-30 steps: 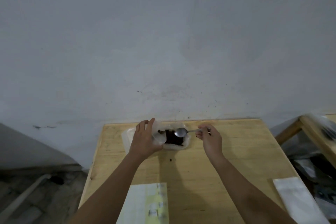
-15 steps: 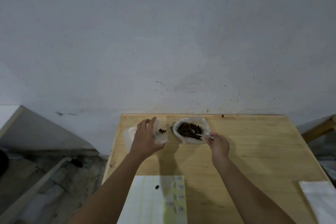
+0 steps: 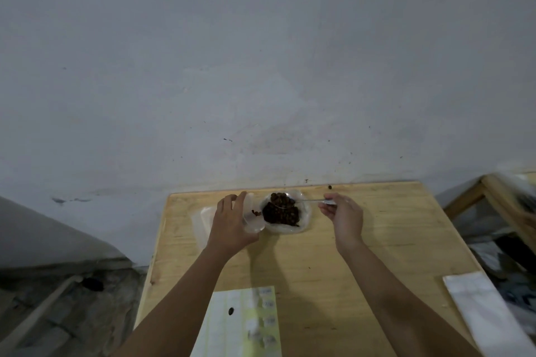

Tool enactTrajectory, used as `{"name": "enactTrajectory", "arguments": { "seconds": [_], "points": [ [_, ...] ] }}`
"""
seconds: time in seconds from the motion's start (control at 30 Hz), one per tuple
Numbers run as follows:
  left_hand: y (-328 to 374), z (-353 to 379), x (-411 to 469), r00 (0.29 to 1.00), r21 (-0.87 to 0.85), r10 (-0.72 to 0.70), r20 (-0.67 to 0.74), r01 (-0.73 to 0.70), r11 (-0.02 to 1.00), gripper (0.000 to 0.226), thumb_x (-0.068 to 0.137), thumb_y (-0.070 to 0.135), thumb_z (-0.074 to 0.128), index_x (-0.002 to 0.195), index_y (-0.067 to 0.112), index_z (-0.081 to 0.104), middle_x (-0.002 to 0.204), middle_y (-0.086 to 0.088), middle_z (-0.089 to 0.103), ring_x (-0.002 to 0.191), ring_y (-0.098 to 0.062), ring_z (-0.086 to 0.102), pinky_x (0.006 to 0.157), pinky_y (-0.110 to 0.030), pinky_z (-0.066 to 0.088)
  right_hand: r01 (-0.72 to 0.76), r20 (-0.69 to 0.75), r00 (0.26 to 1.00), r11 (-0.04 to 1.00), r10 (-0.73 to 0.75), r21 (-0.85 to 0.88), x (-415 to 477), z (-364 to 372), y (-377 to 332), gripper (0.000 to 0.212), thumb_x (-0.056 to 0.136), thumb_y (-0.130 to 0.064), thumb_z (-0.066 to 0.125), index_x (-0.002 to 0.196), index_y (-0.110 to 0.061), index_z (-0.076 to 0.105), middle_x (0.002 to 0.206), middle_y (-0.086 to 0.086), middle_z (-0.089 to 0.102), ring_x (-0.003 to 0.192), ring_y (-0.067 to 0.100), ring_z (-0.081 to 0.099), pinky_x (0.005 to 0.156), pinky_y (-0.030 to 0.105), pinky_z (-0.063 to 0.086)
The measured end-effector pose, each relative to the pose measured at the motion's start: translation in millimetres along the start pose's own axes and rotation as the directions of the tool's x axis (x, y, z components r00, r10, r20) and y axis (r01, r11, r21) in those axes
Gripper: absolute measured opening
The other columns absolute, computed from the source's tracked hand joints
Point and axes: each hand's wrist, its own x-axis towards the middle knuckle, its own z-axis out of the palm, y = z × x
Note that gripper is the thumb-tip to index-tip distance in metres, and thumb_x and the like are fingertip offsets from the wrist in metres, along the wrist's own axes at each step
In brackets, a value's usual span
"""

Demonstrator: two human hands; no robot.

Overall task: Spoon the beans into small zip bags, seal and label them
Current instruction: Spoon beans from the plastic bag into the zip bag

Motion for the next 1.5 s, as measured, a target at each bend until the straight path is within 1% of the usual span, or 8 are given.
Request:
{"name": "enactTrajectory", "arguments": {
  "seconds": [0.23,0.43,0.63,0.87,1.0,1.17,1.3,1.5],
  "points": [
    [15,4,6,0.998,-0.034,0.062,-0.015,-0.063,0.997,0.092,0.065,0.035,0.079,0.140,0.012,0.033,0.133,-0.012,0.039,0.124,-0.028,0.034,0.101,-0.034,0.032,0.242,0.222,0.954,0.955,-0.202,-0.170,-18,8,-14,0.026,0.096,-0.008,0.046,0.078,-0.008,0.065,0.073,0.007,0.066,0.063,0.018,0.064,0.060,0.020,0.053],
    [14,-1,5,0.997,-0.048,0.076,-0.018,-0.077,0.996,0.091,0.066,0.034,0.079,0.141,0.015,0.031,0.134,-0.009,0.036,0.123,-0.025,0.033,0.098,-0.031,0.033,0.278,0.210,0.947,0.946,-0.241,-0.166,-17,3,-22,0.026,0.096,-0.006,0.046,0.078,-0.006,0.065,0.073,0.007,0.065,0.059,0.012,0.064,0.059,0.020,0.053],
    [5,-6,1,0.998,-0.044,0.066,-0.013,-0.066,0.997,0.093,0.064,0.034,0.080,0.141,0.017,0.030,0.134,-0.008,0.036,0.124,-0.024,0.033,0.100,-0.031,0.033,0.213,0.108,0.975,0.960,-0.196,-0.179,-8,-9,-2,0.025,0.096,-0.008,0.047,0.078,-0.011,0.065,0.079,0.007,0.066,0.071,0.022,0.065,0.071,0.028,0.055],
    [-7,-15,-3,0.998,-0.033,0.058,-0.030,-0.059,0.998,0.093,0.065,0.033,0.079,0.142,0.016,0.030,0.134,-0.008,0.036,0.124,-0.023,0.032,0.100,-0.031,0.032,0.067,0.148,0.989,0.964,-0.030,-0.257,-5,-8,38,0.019,0.096,-0.005,0.046,0.092,-0.001,0.063,0.090,0.018,0.064,0.082,0.024,0.065,0.078,0.029,0.054],
    [-13,-17,-7,0.998,-0.037,0.051,-0.035,-0.052,0.998,0.092,0.066,0.033,0.079,0.142,0.016,0.030,0.134,-0.008,0.036,0.124,-0.024,0.032,0.100,-0.030,0.032,0.011,0.175,0.984,0.956,0.042,-0.293,-9,-3,51,0.019,0.097,-0.006,0.045,0.100,0.000,0.063,0.096,0.017,0.064,0.084,0.023,0.065,0.074,0.023,0.053],
    [-18,-17,-9,0.998,-0.028,0.047,-0.036,-0.048,0.998,0.093,0.066,0.035,0.079,0.142,0.016,0.030,0.134,-0.007,0.036,0.124,-0.023,0.033,0.100,-0.031,0.031,-0.052,0.218,0.963,0.901,0.160,-0.430,-7,2,59,0.021,0.093,-0.005,0.050,0.105,0.004,0.065,0.087,0.011,0.062,0.080,0.019,0.062,0.077,0.027,0.054],
    [-20,-18,-10,0.999,-0.020,0.040,-0.034,-0.041,0.999,0.094,0.066,0.037,0.079,0.143,0.016,0.029,0.135,-0.006,0.035,0.125,-0.022,0.031,0.101,-0.032,0.032,0.020,0.233,0.962,0.812,0.144,-0.584,-7,-2,57,0.016,0.090,-0.007,0.053,0.095,-0.008,0.068,0.097,0.006,0.064,0.095,0.024,0.062,0.092,0.041,0.051],
    [-17,-17,-10,0.999,-0.037,0.018,-0.050,-0.020,0.999,0.092,0.065,0.035,0.078,0.142,0.017,0.030,0.133,-0.005,0.036,0.122,-0.022,0.032,0.098,-0.033,0.035,0.164,0.233,0.972,0.701,0.003,-0.694,1,-15,36,0.017,0.092,-0.009,0.053,0.100,-0.006,0.067,0.098,0.006,0.063,0.088,0.018,0.056,0.076,0.027,0.040]
  ]
}}
